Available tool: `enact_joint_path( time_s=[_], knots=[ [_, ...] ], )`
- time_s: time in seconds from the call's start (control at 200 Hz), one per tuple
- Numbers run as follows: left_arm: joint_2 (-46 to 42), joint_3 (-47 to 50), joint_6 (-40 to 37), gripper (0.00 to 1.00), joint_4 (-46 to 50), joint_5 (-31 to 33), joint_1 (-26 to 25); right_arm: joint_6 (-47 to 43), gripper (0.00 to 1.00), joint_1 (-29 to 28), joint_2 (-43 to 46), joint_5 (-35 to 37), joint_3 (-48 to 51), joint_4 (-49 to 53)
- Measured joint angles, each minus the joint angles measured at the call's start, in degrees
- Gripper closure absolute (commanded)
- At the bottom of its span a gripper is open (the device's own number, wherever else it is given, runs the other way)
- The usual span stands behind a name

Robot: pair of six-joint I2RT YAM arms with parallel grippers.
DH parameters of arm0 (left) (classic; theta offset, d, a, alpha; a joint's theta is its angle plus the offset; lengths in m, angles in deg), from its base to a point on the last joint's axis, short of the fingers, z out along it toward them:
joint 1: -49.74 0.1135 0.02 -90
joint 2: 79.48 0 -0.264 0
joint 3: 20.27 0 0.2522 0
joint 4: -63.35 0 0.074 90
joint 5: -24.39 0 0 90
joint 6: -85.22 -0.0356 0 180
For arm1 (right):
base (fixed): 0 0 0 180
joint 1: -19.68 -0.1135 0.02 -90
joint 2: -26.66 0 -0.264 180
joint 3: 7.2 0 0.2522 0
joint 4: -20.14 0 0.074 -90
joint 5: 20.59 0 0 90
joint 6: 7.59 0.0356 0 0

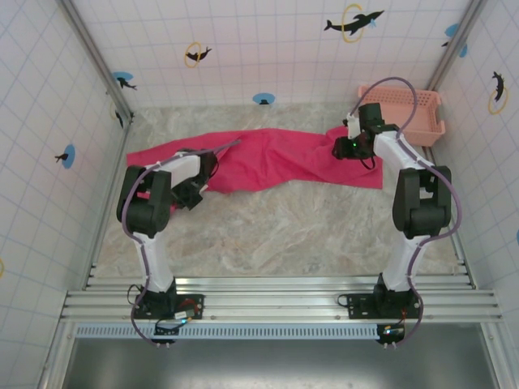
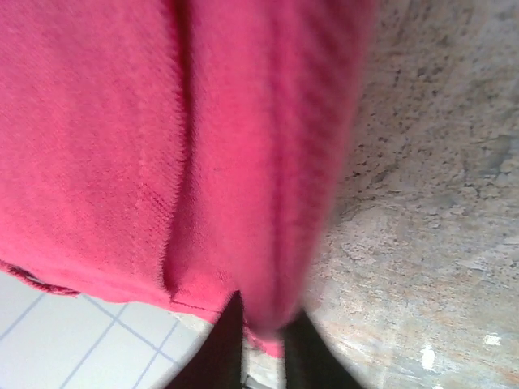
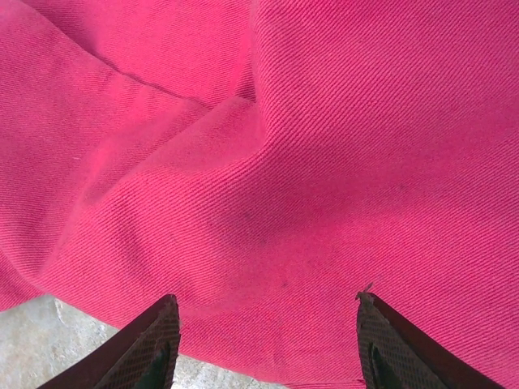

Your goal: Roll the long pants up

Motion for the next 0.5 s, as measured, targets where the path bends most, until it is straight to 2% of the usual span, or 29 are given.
enact_joint_path(
  time_s=[0.245,0.5],
  knots=[
    [1.73,-0.20,0.70,1.00,-0.07,1.27,1.79,-0.44,0.40,0.50,0.02,-0.24,0.96,-0.57],
    [-5.03,-4.37,0.90,1.00,1.68,2.62,8.15,-1.07,0.40,0.79,0.20,-1.09,1.95,-1.33]
  ],
)
